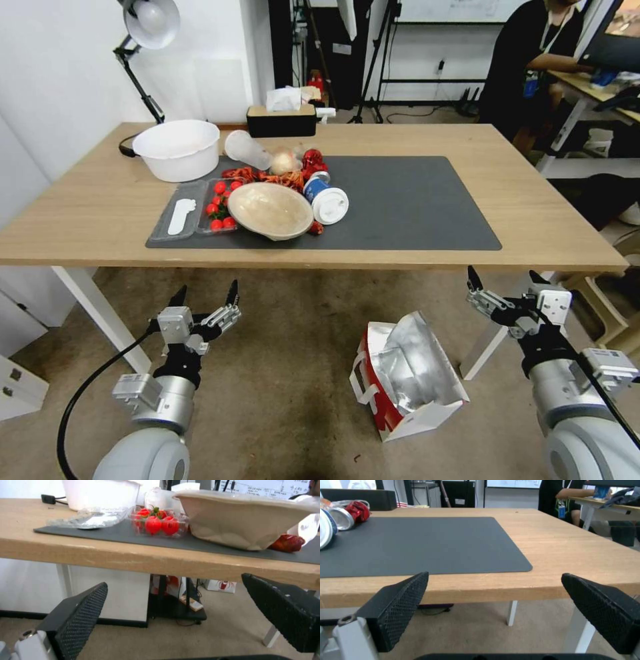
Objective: Pick up the food delivery bag from the floor and place it on the table.
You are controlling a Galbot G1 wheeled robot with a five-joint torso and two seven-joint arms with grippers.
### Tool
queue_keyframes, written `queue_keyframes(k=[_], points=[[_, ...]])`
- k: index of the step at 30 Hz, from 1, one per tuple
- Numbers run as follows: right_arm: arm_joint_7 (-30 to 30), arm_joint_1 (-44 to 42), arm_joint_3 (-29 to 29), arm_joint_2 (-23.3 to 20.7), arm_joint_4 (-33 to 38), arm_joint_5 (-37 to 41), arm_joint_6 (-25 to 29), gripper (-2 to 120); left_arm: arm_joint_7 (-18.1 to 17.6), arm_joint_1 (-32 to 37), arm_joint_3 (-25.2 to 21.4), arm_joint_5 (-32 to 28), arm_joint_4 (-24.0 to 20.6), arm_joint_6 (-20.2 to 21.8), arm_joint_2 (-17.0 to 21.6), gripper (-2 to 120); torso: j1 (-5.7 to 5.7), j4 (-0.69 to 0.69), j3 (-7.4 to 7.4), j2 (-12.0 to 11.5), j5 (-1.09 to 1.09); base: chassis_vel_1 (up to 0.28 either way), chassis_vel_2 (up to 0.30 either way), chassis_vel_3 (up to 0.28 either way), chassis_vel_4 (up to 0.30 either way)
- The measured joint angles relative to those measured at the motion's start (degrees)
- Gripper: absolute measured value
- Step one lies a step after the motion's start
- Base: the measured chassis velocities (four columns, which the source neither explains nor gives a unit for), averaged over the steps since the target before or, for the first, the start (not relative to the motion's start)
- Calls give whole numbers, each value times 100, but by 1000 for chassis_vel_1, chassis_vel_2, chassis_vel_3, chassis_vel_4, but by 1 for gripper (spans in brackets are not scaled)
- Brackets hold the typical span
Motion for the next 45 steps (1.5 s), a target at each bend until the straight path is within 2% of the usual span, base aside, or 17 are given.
queue_keyframes(k=[45], points=[[-32,37,-40,-1,-88,-3,72,100,8,-73,10,-20,115,-9,-2,100,-444,0,-652,-1097,0,0,0,0,0]])
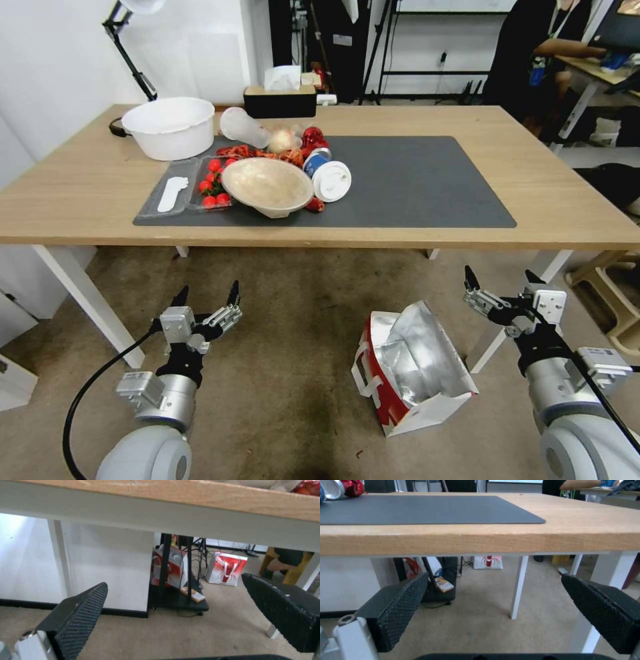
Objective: Pick up the food delivery bag from the floor and place it on the table.
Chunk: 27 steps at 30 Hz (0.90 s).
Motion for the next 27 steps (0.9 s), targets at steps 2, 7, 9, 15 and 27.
queue_keyframes(k=[2,7,9,15,27], points=[[0,-2,0,0,0,-1,1,100,0,0,0,0,1,-1,0,100,-7,0,-9,-16,0,0,0,0,0],[-1,2,2,-6,0,-1,4,100,0,0,0,-2,4,-6,3,100,-65,0,-98,-165,0,0,0,0,0],[-1,2,3,-8,0,-1,4,100,0,2,0,-2,5,-9,4,100,-76,0,-115,-193,0,0,0,0,0],[-1,-4,5,-13,0,2,15,100,0,19,4,-1,9,-51,5,100,-131,0,-216,-347,0,0,0,0,0],[7,-8,9,-34,35,41,37,100,17,41,15,2,13,-116,68,100,-237,0,-402,-637,0,0,0,0,0]])
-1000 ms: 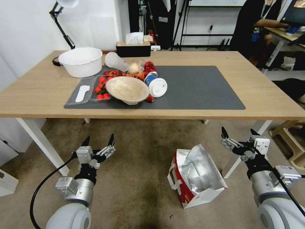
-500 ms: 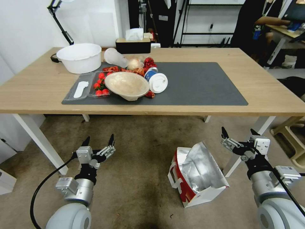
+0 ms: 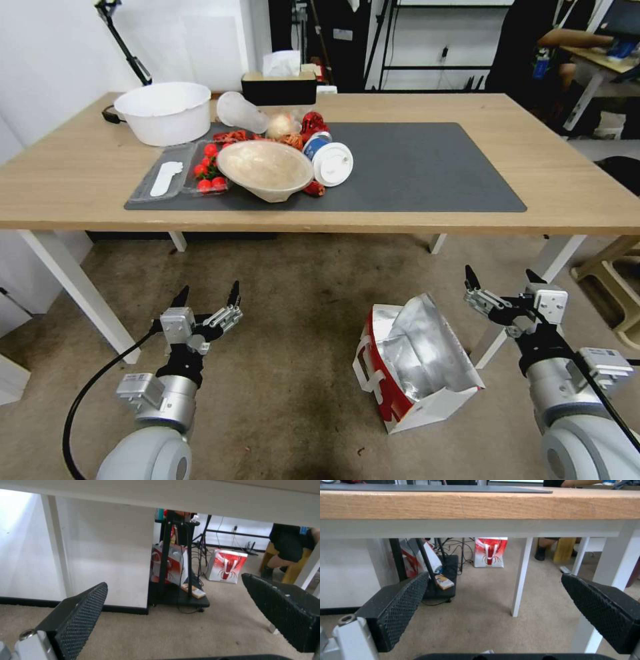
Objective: Pick up the food delivery bag from the floor and place it on the table.
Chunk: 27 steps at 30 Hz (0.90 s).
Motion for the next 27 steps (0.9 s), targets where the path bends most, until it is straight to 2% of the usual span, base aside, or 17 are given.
queue_keyframes(k=[12,22,24,27], points=[[5,-18,1,4,41,5,4,100,20,22,-1,1,14,-89,71,100,-99,0,-165,-266,0,0,0,0,0],[5,-29,1,-1,49,8,5,100,26,30,-6,3,14,-101,94,100,-131,0,-231,-364,0,0,0,0,0],[5,-28,-4,-8,50,12,8,100,30,41,-22,6,1,-114,101,100,-177,0,-324,-503,0,0,0,0,0],[5,-23,-7,-13,50,14,9,100,30,41,-26,8,-13,-114,100,100,-194,0,-362,-559,0,0,0,0,0]])
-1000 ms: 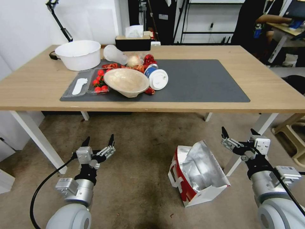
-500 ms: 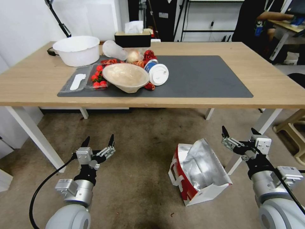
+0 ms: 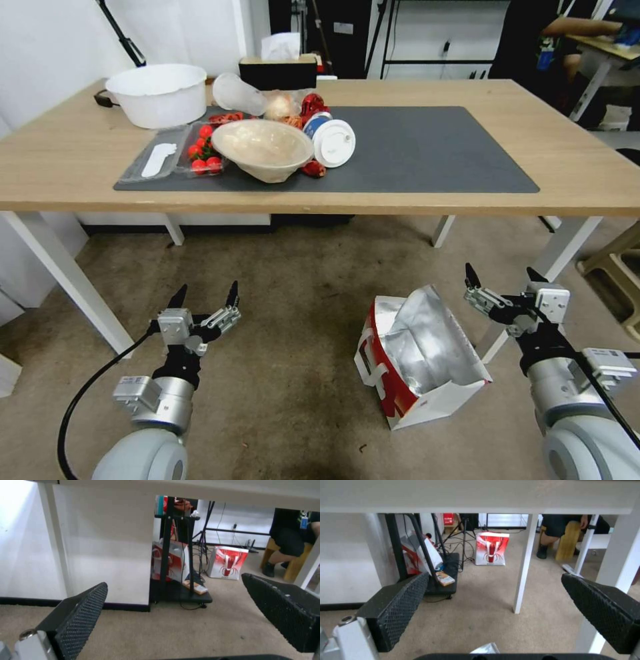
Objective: Pick up the food delivery bag from the floor and place it on the table.
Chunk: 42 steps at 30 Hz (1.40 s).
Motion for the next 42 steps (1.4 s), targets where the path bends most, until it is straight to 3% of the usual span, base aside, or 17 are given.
queue_keyframes(k=[8,23,42], points=[[-2,2,-1,-11,0,4,14,100,1,13,-17,2,-7,0,20,100,-53,0,-110,-161,0,0,0,0,0],[-13,-28,7,3,6,14,21,100,2,16,-1,12,-9,-2,10,100,-208,0,-460,-668,0,0,0,0,0],[-20,-37,9,-13,7,10,33,100,6,30,4,17,-1,-48,-1,100,-312,0,-763,-1073,0,0,0,0,0]])
